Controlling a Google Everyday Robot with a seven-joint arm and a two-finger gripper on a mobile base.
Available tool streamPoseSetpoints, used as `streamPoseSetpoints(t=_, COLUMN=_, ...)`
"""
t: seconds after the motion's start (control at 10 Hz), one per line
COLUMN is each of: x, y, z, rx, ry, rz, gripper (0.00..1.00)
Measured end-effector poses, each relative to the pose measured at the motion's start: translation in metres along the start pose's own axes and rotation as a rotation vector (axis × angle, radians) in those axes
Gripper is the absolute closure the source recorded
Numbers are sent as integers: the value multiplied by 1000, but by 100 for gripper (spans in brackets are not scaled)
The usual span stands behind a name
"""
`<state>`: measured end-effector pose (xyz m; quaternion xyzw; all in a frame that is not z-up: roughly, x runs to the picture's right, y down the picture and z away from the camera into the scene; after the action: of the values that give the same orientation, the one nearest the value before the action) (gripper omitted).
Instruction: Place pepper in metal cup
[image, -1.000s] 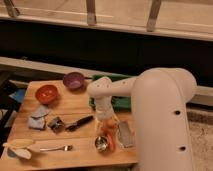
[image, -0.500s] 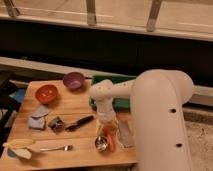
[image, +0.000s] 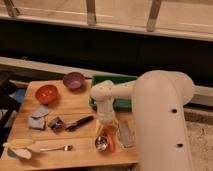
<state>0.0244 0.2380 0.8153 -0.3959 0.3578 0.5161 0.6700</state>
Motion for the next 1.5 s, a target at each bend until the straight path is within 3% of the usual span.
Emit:
streamPoseSetpoints(t=0.6, x=-7, y=19, z=-7, rx=-1, ry=-25, rz=-53, gripper=83)
streamPoseSetpoints(t=0.8, x=-8, y=23, z=-10, rx=3, ry=-31, rz=-67, gripper=98)
streamPoseSetpoints(t=1.0, x=-8, y=25, z=-16, rx=3, ry=-50, rz=-70, gripper=100)
streamPoseSetpoints(t=1.5, x=2, y=1, z=-66, rx=-22, ry=-174, rz=-23, gripper=100)
